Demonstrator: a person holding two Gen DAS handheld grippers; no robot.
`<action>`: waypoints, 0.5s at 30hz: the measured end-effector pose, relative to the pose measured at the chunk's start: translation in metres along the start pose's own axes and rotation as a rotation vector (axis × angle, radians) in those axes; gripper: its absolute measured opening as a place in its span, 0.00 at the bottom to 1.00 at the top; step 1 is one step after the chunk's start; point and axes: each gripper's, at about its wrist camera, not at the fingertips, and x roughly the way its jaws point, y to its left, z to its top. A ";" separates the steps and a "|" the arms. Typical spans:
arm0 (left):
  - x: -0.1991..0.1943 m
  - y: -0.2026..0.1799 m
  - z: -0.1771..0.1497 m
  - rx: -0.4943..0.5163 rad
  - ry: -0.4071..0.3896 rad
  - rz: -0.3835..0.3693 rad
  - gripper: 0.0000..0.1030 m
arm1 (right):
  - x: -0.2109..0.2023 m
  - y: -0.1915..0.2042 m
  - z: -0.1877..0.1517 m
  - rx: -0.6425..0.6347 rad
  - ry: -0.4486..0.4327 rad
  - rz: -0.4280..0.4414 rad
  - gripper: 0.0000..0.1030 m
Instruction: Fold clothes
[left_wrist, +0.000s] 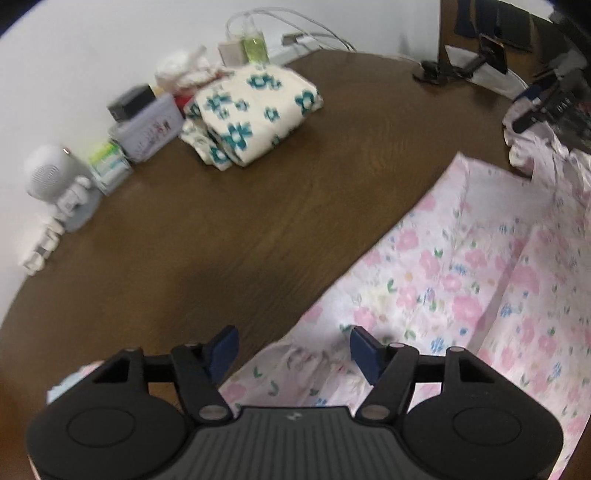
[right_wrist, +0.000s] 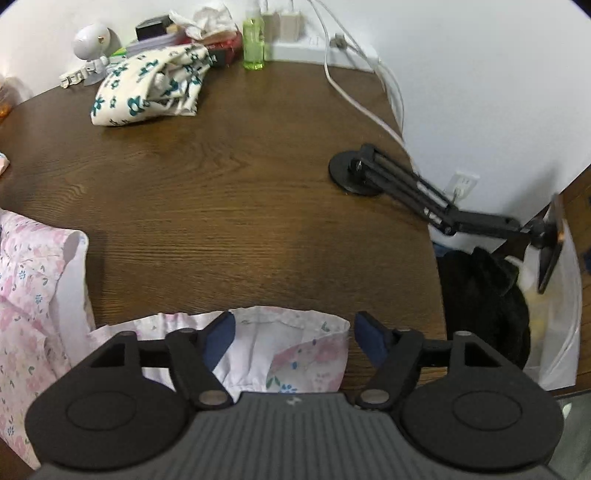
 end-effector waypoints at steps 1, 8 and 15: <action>0.001 0.004 -0.002 -0.013 -0.012 -0.019 0.69 | 0.005 -0.002 0.001 0.007 0.015 0.009 0.59; -0.001 0.010 -0.008 -0.040 -0.047 -0.147 0.06 | 0.003 0.004 0.003 -0.009 0.011 0.049 0.10; -0.039 -0.016 -0.010 0.033 -0.195 -0.033 0.04 | -0.018 0.011 0.001 -0.022 -0.077 0.039 0.03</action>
